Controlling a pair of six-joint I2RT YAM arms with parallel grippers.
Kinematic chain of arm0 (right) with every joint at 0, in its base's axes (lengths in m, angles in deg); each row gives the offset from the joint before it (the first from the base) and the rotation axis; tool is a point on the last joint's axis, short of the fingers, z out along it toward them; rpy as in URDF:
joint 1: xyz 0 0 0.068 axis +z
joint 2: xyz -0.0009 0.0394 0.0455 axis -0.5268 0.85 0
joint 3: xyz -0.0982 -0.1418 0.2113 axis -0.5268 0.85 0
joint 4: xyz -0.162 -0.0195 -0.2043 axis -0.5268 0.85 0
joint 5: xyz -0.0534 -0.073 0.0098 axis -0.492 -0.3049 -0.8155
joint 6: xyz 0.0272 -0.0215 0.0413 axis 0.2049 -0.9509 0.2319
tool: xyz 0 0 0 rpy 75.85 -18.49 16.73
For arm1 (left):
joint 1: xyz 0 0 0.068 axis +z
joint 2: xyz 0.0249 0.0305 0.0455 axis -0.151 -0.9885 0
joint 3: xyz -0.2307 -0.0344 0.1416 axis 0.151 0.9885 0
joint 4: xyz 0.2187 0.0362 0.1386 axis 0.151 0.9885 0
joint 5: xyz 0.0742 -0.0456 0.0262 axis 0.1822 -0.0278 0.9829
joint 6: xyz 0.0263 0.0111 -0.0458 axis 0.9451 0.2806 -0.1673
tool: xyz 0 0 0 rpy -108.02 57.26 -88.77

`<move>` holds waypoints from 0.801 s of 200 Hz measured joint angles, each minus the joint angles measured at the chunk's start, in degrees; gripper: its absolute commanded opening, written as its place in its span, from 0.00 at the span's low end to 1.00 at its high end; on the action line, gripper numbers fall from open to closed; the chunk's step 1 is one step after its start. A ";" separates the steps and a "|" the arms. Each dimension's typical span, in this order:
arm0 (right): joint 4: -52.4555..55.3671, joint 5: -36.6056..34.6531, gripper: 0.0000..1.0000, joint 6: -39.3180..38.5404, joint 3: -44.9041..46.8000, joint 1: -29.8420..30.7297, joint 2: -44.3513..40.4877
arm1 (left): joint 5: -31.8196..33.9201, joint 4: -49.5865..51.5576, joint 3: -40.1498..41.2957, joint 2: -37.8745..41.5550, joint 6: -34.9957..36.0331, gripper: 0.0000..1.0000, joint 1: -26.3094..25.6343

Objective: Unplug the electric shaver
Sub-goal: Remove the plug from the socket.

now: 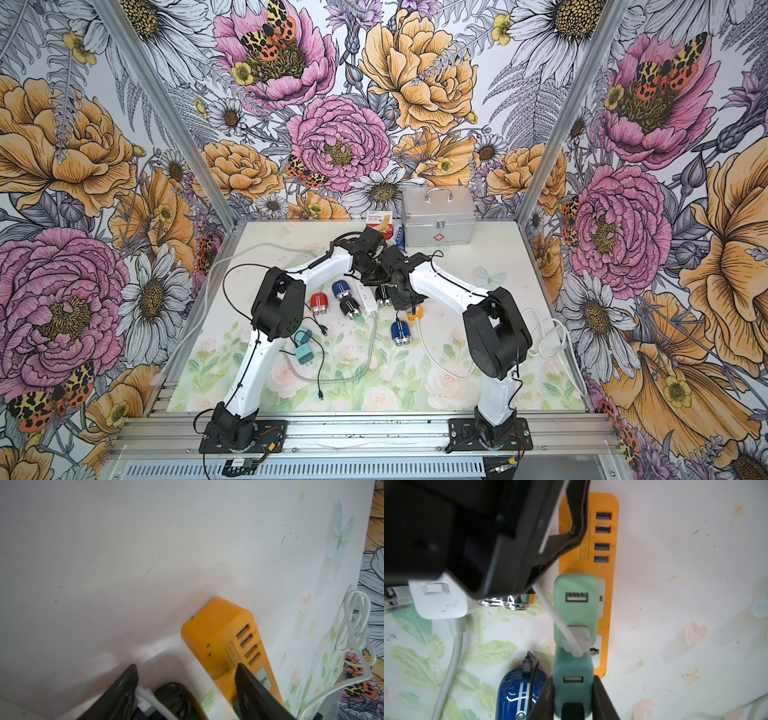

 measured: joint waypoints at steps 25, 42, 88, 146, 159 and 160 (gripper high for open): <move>-0.02 0.02 0.06 -0.07 0.00 0.00 0.00 | 0.66 -0.15 0.26 0.11 0.02 0.74 -0.37; -0.02 -0.04 0.06 -0.22 0.00 0.00 0.00 | 1.42 -0.55 0.68 0.33 0.02 0.74 -0.70; 0.04 -1.68 0.03 0.24 0.00 0.52 0.00 | 2.40 -0.90 1.01 0.46 -0.02 0.70 -1.25; 0.00 5.55 0.03 -2.62 0.22 -1.81 -0.66 | 1.44 -2.58 3.15 1.29 -0.66 0.66 -1.27; 0.00 6.14 0.02 -2.80 0.22 -2.08 -0.68 | 1.42 -2.89 3.41 1.40 -0.92 0.66 -1.31; 0.00 6.16 0.02 -2.80 0.22 -2.08 -0.68 | 1.42 -2.89 3.41 1.42 -0.92 0.66 -1.31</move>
